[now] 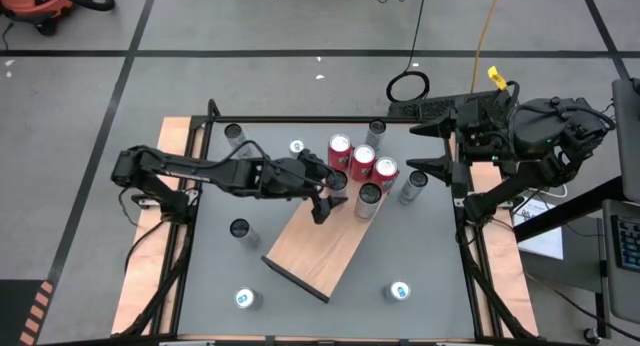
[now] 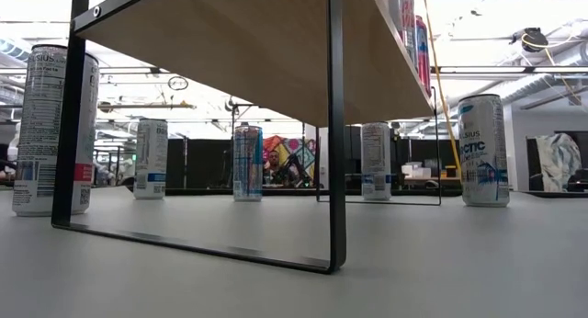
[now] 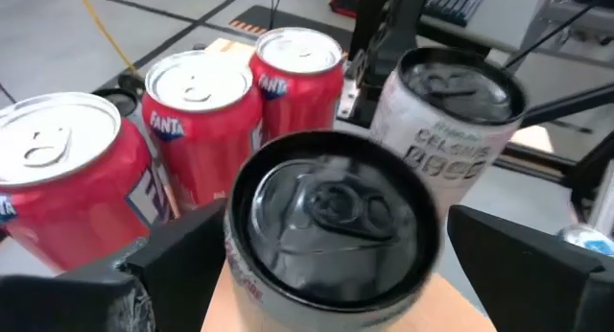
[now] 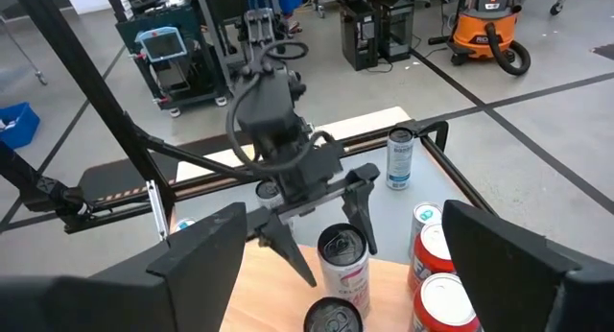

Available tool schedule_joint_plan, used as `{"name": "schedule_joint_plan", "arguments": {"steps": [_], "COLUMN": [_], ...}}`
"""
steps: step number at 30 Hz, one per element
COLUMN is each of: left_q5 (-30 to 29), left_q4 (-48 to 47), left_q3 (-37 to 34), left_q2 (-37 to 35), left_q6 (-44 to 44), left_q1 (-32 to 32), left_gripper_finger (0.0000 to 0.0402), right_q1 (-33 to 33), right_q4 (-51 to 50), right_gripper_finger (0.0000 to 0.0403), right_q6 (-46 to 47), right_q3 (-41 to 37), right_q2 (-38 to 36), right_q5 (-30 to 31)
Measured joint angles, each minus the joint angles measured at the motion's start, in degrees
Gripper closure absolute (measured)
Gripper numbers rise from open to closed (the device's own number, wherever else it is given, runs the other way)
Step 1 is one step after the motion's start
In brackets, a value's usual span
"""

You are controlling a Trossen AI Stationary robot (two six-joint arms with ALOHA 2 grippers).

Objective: Place canned beverage on shelf
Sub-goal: Put the white pink soda can on the shelf aligned with the other white pink soda can

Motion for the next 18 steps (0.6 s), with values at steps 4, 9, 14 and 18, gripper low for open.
{"name": "schedule_joint_plan", "arguments": {"steps": [4,9,14,18], "left_q5": [-0.6,-0.7,0.9,4.7], "left_q4": [1.5,2.3,2.2,1.1], "left_q3": [0.0,0.0,0.0,0.5], "left_q2": [0.2,0.1,-0.1,-0.4], "left_q6": [0.4,0.5,3.1,5.1], "left_q1": [0.0,0.1,0.2,1.0], "left_gripper_finger": [0.0040,0.0106,0.0161,0.0162], "right_q1": [0.0,0.0,0.0,0.0], "right_q4": [0.0,0.0,0.0,0.0], "right_gripper_finger": [0.0078,0.0078,0.0078,0.0078], "right_q6": [0.0,0.0,0.0,0.1], "right_q3": [0.0,0.0,0.0,0.0], "right_q2": [0.0,0.0,0.0,0.0], "right_q5": [0.0,0.0,0.0,0.0]}}
